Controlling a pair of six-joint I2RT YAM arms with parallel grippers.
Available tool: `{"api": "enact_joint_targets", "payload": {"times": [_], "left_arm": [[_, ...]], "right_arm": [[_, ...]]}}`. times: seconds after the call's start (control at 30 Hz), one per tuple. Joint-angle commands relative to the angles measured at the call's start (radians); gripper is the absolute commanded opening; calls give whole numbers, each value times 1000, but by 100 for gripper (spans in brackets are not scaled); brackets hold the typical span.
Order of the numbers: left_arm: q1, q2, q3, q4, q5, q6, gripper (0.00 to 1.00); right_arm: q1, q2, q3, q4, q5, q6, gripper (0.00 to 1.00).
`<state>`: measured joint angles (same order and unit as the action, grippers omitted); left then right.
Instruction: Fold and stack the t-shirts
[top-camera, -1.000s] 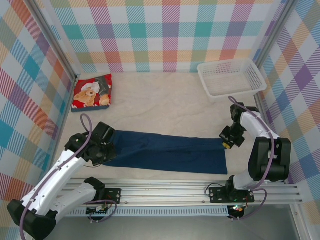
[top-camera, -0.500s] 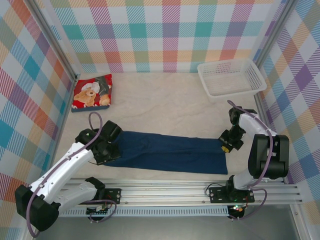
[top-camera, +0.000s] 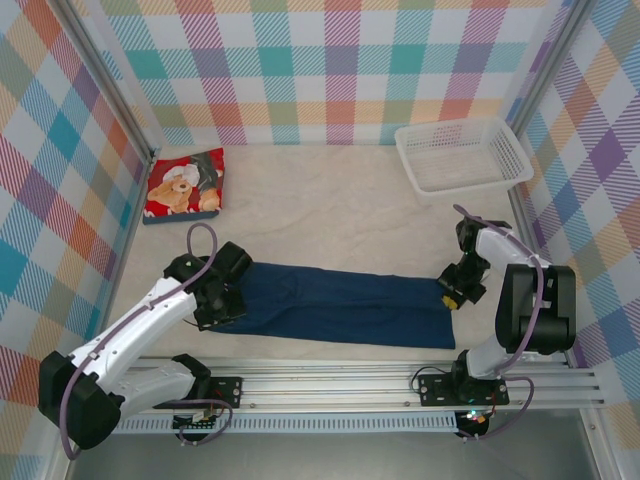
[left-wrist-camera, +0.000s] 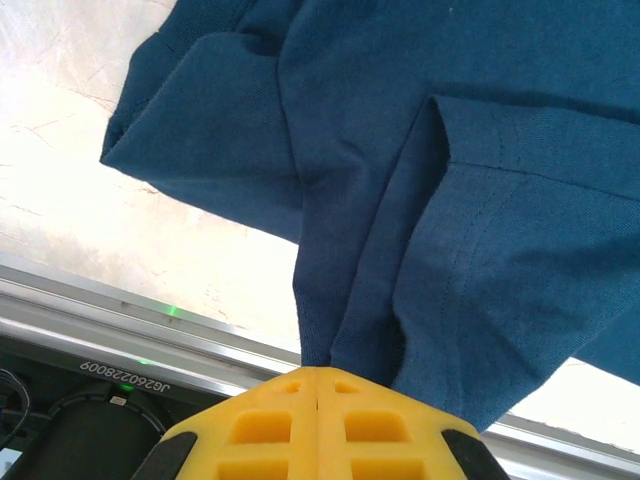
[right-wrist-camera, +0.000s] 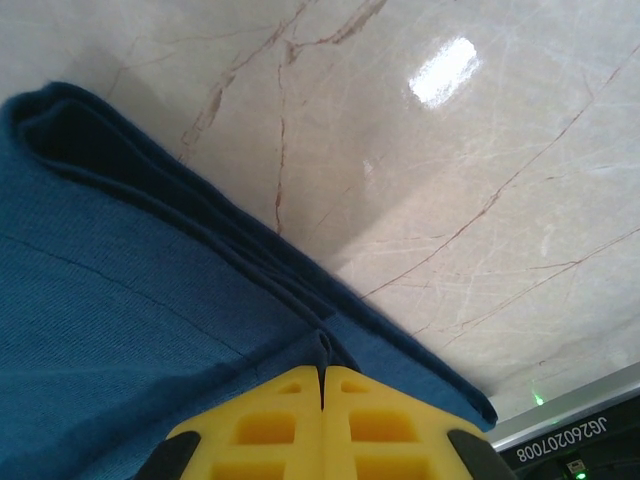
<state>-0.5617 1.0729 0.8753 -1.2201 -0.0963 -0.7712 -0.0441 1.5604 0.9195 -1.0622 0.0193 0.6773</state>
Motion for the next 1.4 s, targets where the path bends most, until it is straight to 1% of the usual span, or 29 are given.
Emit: {"api": "enact_joint_targets", "payload": {"times": [0.0, 0.17, 0.3, 0.33, 0.43, 0.5, 0.53, 0.6, 0.7, 0.8, 0.87, 0.9, 0.97, 1.07, 1.23, 1.3, 1.37], "left_arm": [[-10, 4, -6, -2, -19, -16, 0], [-12, 22, -15, 14, 1, -16, 0], [-12, 54, -32, 26, 24, -9, 0], [-12, 64, -36, 32, 37, -4, 3], [-12, 64, 1, 21, 31, -9, 31], [-12, 53, 62, 23, 1, -12, 42], [-12, 63, 102, 34, -3, -8, 43], [-3, 123, 182, 40, 2, -2, 44], [66, 260, 267, 70, 56, 2, 40], [159, 416, 303, 154, 120, -3, 31], [196, 532, 317, 177, 136, -9, 28], [212, 591, 325, 185, 140, -14, 25], [222, 686, 351, 205, 115, 2, 24], [236, 841, 433, 211, 115, 42, 19], [275, 985, 597, 208, 56, 75, 18], [296, 1049, 677, 210, 58, 83, 18], [305, 1132, 797, 189, 62, 99, 18]], "right_arm": [[-1, 10, -1, -14, 19, 19, 11], [1, -49, 20, -33, 59, 21, 25], [16, -111, 55, -34, 70, -3, 26], [29, -122, 63, -29, 70, -15, 27], [67, -131, 76, 1, 37, -39, 24], [92, -120, 72, 27, 5, -38, 21], [100, -108, 71, 44, -16, -37, 17], [105, -87, 68, 63, -24, -18, 15], [104, -49, 58, 120, -58, -8, 15], [98, 23, 48, 158, -110, 6, 16], [92, 86, 50, 171, -138, 14, 15], [92, 111, 49, 183, -150, 16, 15], [93, 151, 51, 207, -150, 26, 15], [86, 206, 81, 217, -125, 26, 14], [48, 296, 137, 247, -117, 20, 13], [34, 313, 157, 285, -133, 19, 14], [25, 347, 206, 285, -142, 14, 13]]}}
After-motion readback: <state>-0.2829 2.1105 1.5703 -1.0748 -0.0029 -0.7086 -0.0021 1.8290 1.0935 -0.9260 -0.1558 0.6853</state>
